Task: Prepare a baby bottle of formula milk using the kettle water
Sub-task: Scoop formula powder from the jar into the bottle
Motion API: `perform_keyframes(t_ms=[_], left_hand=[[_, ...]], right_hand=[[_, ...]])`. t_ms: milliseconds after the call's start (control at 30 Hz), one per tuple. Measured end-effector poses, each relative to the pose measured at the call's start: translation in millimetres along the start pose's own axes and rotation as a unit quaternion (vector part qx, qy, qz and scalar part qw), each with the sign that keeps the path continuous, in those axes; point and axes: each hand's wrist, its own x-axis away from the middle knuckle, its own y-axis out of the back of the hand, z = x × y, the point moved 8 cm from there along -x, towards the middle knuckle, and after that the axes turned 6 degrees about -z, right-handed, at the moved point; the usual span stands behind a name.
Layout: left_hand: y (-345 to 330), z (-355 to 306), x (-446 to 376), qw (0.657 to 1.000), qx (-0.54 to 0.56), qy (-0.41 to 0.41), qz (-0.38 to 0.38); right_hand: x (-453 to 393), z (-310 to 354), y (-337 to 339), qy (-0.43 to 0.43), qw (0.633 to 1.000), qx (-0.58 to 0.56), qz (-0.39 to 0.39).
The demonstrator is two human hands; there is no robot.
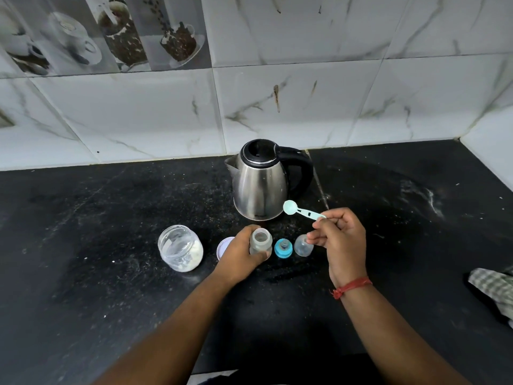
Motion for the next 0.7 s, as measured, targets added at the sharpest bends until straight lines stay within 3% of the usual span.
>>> perform_keyframes(t_ms=[300, 567, 700], left_hand=[[11, 0, 8, 0.999, 0.007, -0.026, -0.019], [94, -36, 33, 0.982, -0.018, -0.121, -0.143], [149, -11, 52, 0.967, -0.020, -0.091, -0.235]], right_hand=[[-2, -1, 1, -0.008, 1.000, -0.001, 0.005], [15, 13, -62, -0.003, 0.997, -0.026, 0.074], [35, 12, -116, 0.005, 0.992, -0.007, 0.129]])
